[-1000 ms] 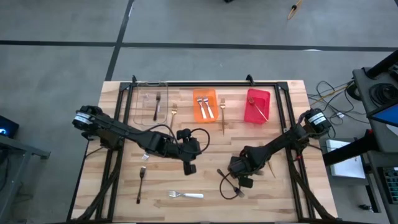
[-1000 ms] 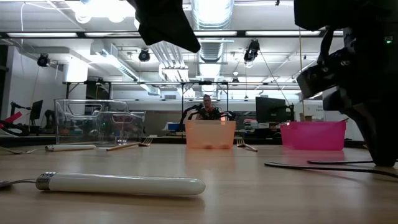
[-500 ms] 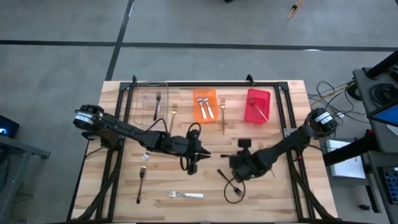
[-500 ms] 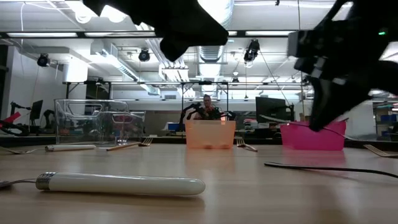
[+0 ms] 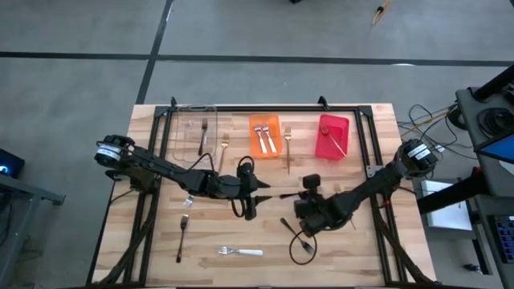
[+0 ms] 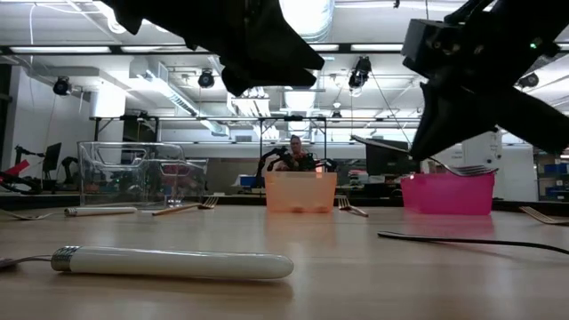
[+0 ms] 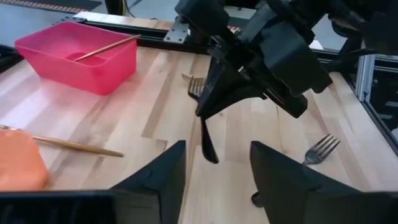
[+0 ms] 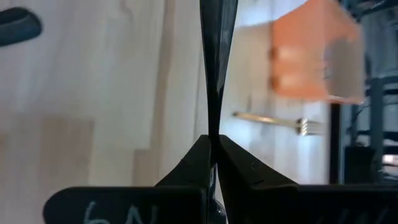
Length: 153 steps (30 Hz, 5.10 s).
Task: Sort silverware by color (type)
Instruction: Put the right black fork into the transparent bin
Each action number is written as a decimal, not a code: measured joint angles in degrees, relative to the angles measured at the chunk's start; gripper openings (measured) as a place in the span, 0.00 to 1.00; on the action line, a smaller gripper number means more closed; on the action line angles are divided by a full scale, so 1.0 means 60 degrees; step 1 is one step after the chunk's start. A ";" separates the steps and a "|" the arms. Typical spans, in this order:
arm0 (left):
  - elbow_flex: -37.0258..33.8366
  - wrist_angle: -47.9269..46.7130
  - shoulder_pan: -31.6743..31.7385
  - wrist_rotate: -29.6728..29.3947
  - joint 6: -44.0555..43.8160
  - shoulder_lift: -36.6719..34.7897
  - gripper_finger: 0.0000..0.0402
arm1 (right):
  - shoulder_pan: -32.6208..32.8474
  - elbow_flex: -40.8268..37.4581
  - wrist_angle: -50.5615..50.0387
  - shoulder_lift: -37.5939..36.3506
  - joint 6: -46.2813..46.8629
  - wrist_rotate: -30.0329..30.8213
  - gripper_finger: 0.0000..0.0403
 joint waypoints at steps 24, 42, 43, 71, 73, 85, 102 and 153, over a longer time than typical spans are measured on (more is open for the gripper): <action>0.0364 0.0656 0.0415 0.0383 -0.0510 0.1559 0.45 | -0.0557 0.0007 0.2148 -0.0015 -0.5259 0.1071 0.02; 0.1566 0.0760 0.0612 0.0719 -0.0773 0.2932 0.25 | -0.0561 0.0011 0.2670 -0.0015 -0.7172 0.1766 0.02; 0.1559 0.0747 0.0612 0.0685 -0.0789 0.2927 0.19 | -0.0561 0.0011 0.2679 -0.0018 -0.7198 0.1775 0.02; 0.1463 0.0586 0.0608 0.0168 -0.1092 0.2911 0.00 | -0.0553 0.0011 0.2698 -0.0267 -0.6786 0.2868 0.29; 0.1450 0.0590 0.0608 -0.0010 -0.1177 0.2911 0.00 | -0.0548 0.0011 0.2703 -0.0373 -0.6664 0.2974 0.29; 0.1419 0.1007 0.0605 -0.0191 -0.0925 0.2310 0.00 | -0.0535 0.0011 0.2734 -0.1273 -0.6107 0.2988 0.29; 0.1413 0.1213 0.0603 -0.0151 -0.0677 0.2136 0.00 | -0.0535 0.0000 0.2761 -0.2167 -0.5938 0.2407 0.06; 0.0572 -0.0770 0.2398 0.4317 0.1096 0.0108 0.51 | -0.0413 -0.0004 0.3528 -0.0506 -1.8140 0.4161 0.02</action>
